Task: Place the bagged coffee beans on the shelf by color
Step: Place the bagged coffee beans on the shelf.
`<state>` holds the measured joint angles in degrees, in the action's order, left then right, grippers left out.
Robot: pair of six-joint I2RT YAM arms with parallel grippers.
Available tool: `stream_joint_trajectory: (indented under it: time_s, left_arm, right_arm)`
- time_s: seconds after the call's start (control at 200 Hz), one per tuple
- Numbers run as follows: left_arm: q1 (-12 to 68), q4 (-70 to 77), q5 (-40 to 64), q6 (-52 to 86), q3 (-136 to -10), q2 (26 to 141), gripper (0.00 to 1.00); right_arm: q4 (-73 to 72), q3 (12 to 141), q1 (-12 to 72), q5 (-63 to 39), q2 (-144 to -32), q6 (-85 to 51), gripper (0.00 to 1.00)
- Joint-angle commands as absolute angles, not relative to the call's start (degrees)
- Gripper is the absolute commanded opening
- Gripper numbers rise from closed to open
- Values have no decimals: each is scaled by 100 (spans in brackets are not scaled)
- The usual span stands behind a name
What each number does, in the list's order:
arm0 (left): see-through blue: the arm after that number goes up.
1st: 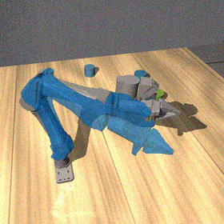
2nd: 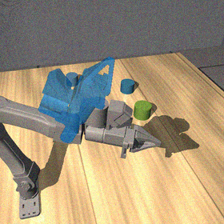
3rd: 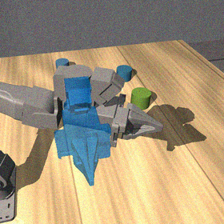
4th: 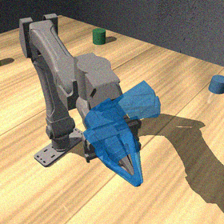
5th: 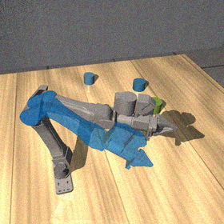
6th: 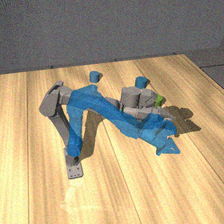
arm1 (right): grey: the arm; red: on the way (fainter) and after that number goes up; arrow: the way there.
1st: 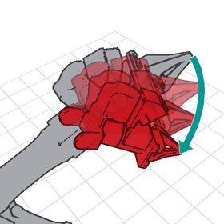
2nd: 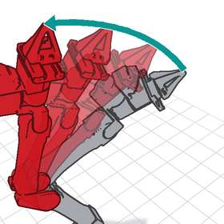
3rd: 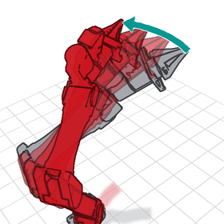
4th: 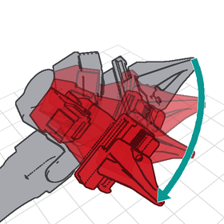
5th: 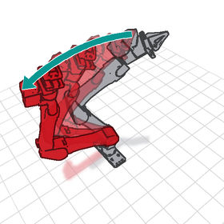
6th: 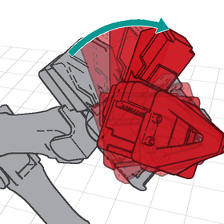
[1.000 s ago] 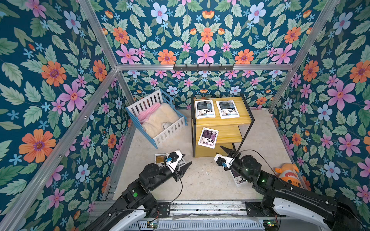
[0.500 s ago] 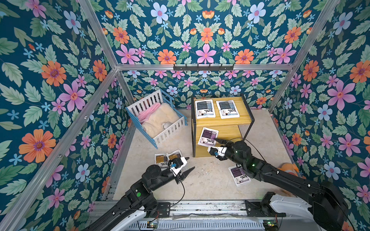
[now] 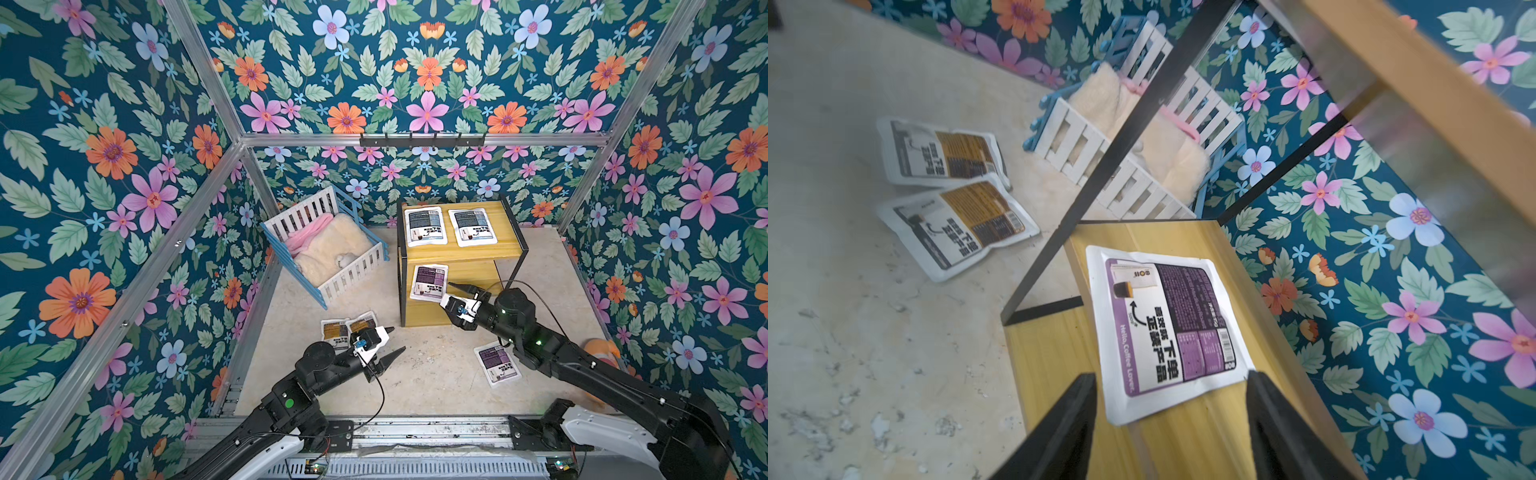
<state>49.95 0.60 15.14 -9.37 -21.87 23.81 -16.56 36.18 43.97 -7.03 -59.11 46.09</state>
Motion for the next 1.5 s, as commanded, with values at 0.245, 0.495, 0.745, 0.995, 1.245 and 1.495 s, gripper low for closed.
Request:
stream_joint_trajectory:
  time_s: [0.245, 0.495, 0.745, 0.995, 1.245, 1.495]
  left_arm:
    - [4976, 247, 1661, -949, -2189, 2469, 56]
    - [4978, 237, 1593, -949, -2197, 2442, 56]
    - [4972, 202, 1599, -942, -2193, 2426, 55]
    - [4973, 176, 1590, -955, -2182, 2373, 55]
    - [4966, 158, 1608, -967, -2189, 2373, 55]
    - [4966, 141, 1587, -939, -2196, 2347, 55]
  right_arm:
    - [-1595, 3822, 4526, -101, -6376, 4389, 54]
    - [-1251, 4153, 4500, -373, -6949, 4399, 59]
    - [-1210, 4259, 4433, 103, -7123, 4605, 60]
    - [-1083, 4385, 4296, 281, -7118, 4735, 60]
    - [-1149, 4508, 4280, 238, -7217, 4678, 60]
    - [-992, 4598, 4353, 182, -7061, 4414, 60]
